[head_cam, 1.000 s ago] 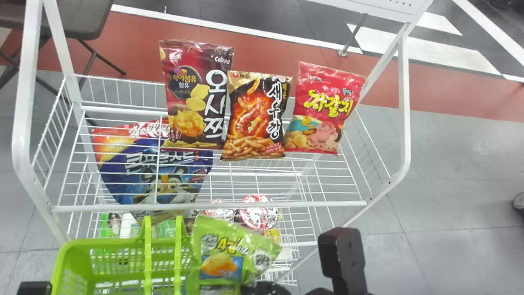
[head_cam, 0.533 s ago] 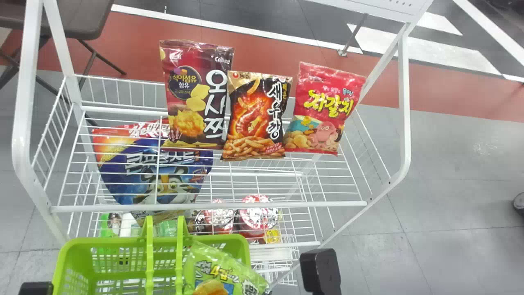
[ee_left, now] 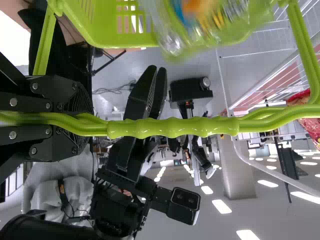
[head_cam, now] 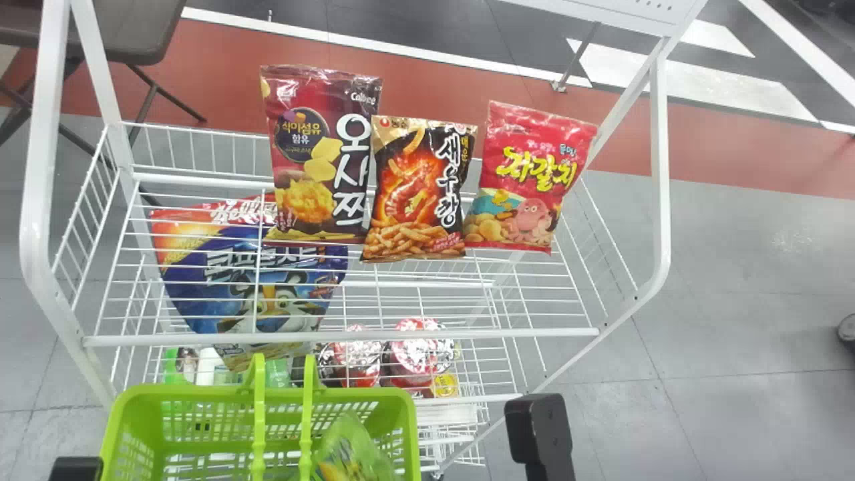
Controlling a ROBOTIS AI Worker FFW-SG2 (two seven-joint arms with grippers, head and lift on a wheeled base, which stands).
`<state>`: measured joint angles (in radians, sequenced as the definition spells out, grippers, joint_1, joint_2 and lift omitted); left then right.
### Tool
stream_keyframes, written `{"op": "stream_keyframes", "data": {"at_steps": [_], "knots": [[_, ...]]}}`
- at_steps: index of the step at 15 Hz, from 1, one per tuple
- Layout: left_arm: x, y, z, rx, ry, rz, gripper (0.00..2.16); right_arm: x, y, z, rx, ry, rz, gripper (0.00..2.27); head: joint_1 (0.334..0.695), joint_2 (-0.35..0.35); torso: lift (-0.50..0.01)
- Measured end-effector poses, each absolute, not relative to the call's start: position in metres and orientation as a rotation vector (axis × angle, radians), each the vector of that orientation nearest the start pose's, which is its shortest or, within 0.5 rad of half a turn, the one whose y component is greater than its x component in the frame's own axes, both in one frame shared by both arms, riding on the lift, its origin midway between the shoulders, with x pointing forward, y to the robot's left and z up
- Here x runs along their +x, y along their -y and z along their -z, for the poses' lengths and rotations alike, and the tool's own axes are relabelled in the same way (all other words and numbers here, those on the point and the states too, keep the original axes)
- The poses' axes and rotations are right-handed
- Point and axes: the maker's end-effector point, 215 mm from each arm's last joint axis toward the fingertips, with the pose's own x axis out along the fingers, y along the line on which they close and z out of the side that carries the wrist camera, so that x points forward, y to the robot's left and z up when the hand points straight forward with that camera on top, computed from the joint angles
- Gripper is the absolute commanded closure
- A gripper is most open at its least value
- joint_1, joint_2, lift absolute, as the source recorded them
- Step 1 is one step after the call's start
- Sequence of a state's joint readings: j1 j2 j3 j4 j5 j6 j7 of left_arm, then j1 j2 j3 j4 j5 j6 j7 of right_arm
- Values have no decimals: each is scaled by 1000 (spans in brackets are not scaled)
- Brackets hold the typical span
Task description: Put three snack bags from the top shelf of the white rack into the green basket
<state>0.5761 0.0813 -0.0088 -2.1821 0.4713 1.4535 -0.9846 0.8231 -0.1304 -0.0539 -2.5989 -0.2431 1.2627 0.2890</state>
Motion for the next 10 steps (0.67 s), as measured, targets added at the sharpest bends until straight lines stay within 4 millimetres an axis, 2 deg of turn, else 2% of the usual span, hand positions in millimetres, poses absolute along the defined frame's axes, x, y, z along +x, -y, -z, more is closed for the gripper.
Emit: {"op": "stream_keyframes", "data": {"at_steps": [2, 4, 7, 9, 10], "knots": [[140, 7, 423, -982, -1180, 1141, 2148, 210, 151, 463, 188, -1011, -409, 63, 695, -350, 0], [139, 7, 422, -983, -1180, 1143, 2148, 246, 164, 444, 149, -874, -362, 60, 695, -350, 0], [135, 11, 422, -981, -1188, 1152, 2148, 330, 178, 380, 89, -525, -318, 60, 695, -350, 0], [131, 14, 423, -978, -1198, 1157, 2148, 376, 182, 350, 67, -368, -285, 60, 695, -350, 0], [129, 16, 424, -977, -1201, 1158, 2148, 396, 184, 343, 56, -325, -267, 63, 695, -350, 0]]}}
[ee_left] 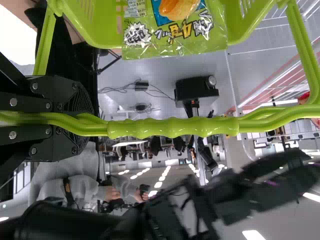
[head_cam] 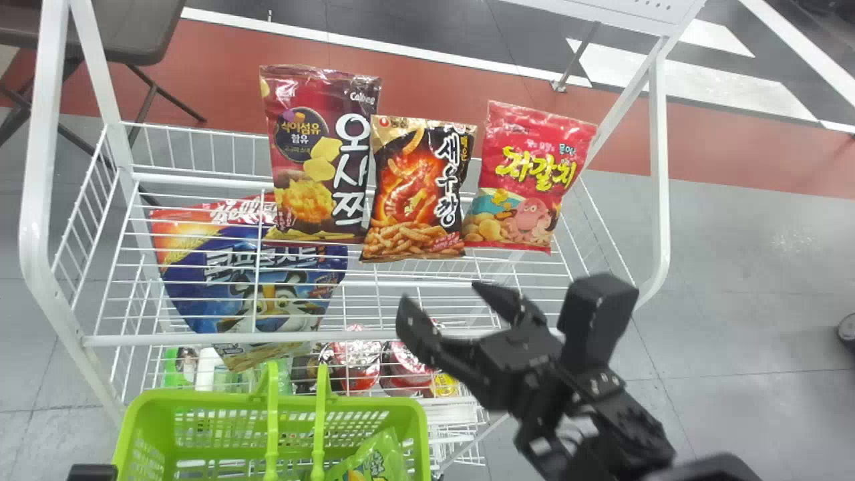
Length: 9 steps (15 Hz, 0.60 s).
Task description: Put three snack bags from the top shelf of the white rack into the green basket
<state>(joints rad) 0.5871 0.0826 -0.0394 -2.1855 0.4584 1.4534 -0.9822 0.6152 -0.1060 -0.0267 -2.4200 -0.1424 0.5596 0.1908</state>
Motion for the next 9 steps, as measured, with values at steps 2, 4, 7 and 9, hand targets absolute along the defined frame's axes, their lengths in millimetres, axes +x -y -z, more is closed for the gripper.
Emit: {"op": "stream_keyframes", "data": {"at_steps": [2, 4, 7, 9], "knots": [[126, 18, 425, -972, -1210, 1161, 2148, 443, 186, 344, 32, -280, -232, 87, 695, -350, 0], [125, 18, 426, -966, -1215, 1162, 2148, 484, 192, 350, 19, -256, -205, 97, 695, -350, 0], [126, 17, 428, -953, -1221, 1161, 2148, 530, 207, 363, -7, -248, -156, 97, 695, -350, 0], [127, 16, 428, -947, -1222, 1161, 2148, 551, 215, 371, -14, -256, -140, 171, 695, -350, 0]]}}
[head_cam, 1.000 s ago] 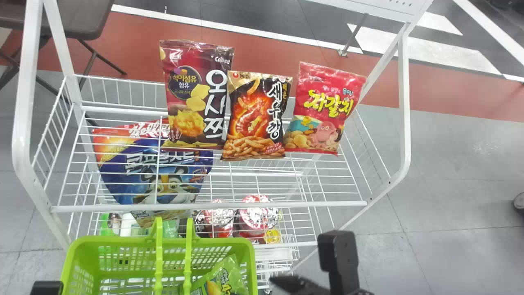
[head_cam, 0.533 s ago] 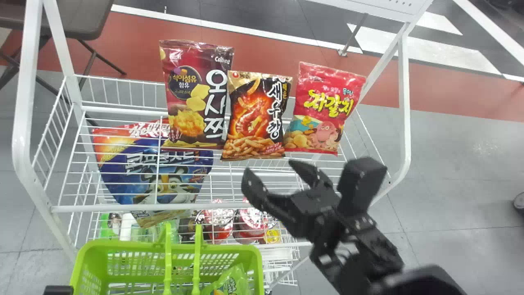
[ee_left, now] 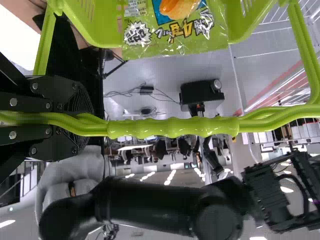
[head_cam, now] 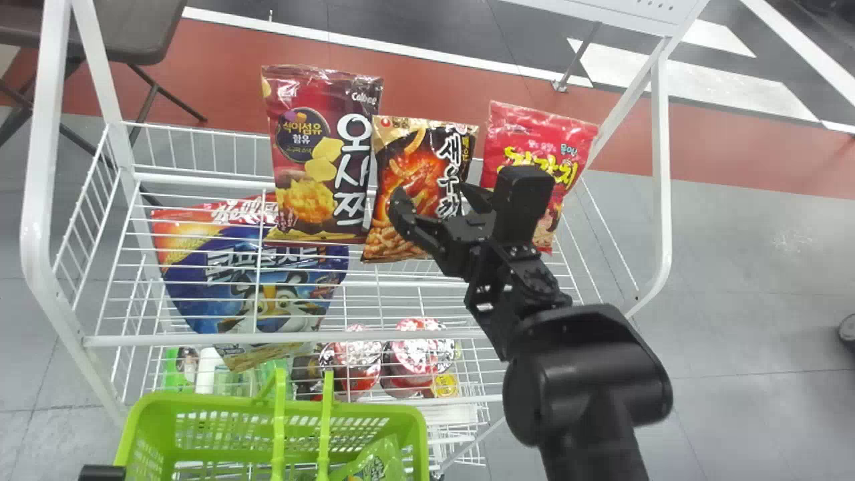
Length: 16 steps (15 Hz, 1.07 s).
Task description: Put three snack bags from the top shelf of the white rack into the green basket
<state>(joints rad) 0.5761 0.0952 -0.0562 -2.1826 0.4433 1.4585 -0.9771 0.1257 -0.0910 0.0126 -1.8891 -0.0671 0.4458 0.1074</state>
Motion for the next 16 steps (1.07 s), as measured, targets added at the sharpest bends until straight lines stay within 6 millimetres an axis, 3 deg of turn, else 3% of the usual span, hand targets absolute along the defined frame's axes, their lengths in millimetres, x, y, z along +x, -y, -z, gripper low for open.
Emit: {"op": "stream_keyframes", "data": {"at_steps": [3, 4, 5, 6, 9, 12, 16], "knots": [[130, 14, 430, -944, -1223, 1156, 2148, 566, 222, 380, -10, -277, -141, 637, 695, -350, 0], [131, 14, 430, -942, -1224, 1156, 2148, 568, 222, 382, -7, -286, -153, 1109, 695, -350, 0], [132, 14, 431, -939, -1225, 1155, 2148, 568, 219, 386, -1, -300, -173, 1733, 695, -350, 0], [133, 14, 432, -935, -1226, 1154, 2148, 567, 217, 390, 7, -319, -187, 2010, 695, -350, 0], [134, 14, 433, -934, -1228, 1151, 2148, 553, 210, 396, 18, -339, -208, 2013, 695, -350, 0], [134, 13, 432, -936, -1226, 1154, 2148, 537, 205, 378, 2, -308, -203, 2013, 695, -350, 0], [132, 13, 429, -938, -1222, 1159, 2148, 510, 227, 365, 1, -294, -146, 2013, 695, -350, 0]]}}
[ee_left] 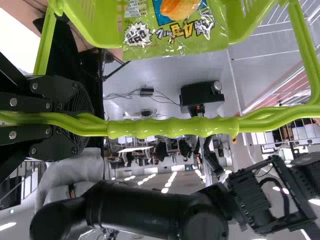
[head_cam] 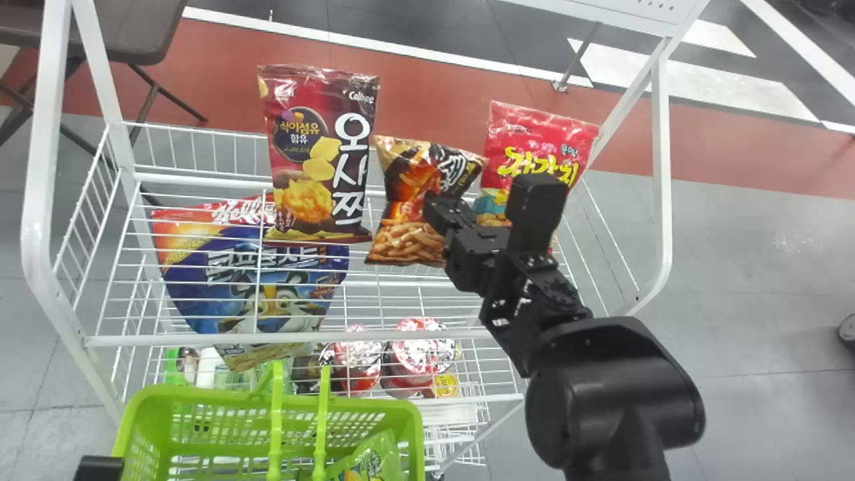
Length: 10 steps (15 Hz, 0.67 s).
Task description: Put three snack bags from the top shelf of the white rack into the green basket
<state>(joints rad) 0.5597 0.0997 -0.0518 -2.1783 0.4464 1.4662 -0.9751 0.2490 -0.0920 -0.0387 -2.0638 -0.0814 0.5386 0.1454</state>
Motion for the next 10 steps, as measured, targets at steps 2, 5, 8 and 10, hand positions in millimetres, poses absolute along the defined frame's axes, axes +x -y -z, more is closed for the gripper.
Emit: {"op": "stream_keyframes", "data": {"at_steps": [2, 5, 8, 10], "knots": [[132, 12, 427, -935, -1220, 1160, 2148, 493, 239, 357, -5, -281, -122, 2013, 695, -350, 0], [133, 9, 425, -925, -1216, 1151, 2148, 451, 240, 335, 21, -259, -156, 2013, 695, -350, 0], [137, 4, 425, -917, -1208, 1137, 2148, 394, 224, 335, 44, -333, -222, 2013, 695, -350, 0], [139, 2, 425, -913, -1204, 1129, 2148, 359, 214, 361, 88, -474, -268, 2013, 695, -350, 0]]}}
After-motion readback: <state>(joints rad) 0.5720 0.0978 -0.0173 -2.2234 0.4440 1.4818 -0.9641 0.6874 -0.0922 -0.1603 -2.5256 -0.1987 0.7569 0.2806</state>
